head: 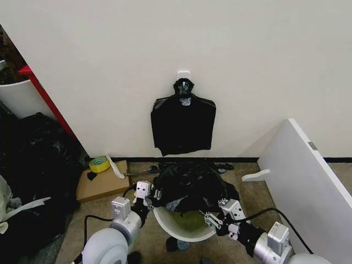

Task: Place the garbage bag over the trash bin.

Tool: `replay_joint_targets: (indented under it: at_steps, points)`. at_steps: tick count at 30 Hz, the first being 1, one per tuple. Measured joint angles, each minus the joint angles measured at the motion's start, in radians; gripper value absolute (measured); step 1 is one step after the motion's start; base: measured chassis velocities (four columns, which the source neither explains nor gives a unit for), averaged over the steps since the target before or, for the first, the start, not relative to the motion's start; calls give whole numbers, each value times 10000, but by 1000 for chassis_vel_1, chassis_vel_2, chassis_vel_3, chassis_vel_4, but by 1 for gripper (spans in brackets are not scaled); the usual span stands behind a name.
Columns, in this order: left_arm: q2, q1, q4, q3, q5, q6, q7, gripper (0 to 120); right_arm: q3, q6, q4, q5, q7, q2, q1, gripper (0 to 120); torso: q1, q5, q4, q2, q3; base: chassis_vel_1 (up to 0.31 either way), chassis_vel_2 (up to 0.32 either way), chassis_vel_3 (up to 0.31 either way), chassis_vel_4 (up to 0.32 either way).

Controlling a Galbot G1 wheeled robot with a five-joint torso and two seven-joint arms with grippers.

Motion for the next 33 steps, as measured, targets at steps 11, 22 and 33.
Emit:
replay_joint_targets:
  at_steps: [11, 22, 33]
  points:
    - [-107, -28, -16, 40, -264, 31, -83, 0, 2, 347, -102, -568, -71, -162, -136, 0, 0, 0, 0, 0, 0, 0, 0, 0, 0]
    - [-121, -569, 191, -320, -1931, 593, -758, 0, 521, 1710, 86, -1422, -881, -859, -1071, 0, 0, -1, 1, 0, 0, 0, 0, 0, 0]
    - [104, -1299, 223, -925, -3441, 1237, -1270, 0, 539, 2672, -209, -2064, -1136, -887, -1589, 0, 0, -1, 0, 0, 0, 0, 0, 0, 0]
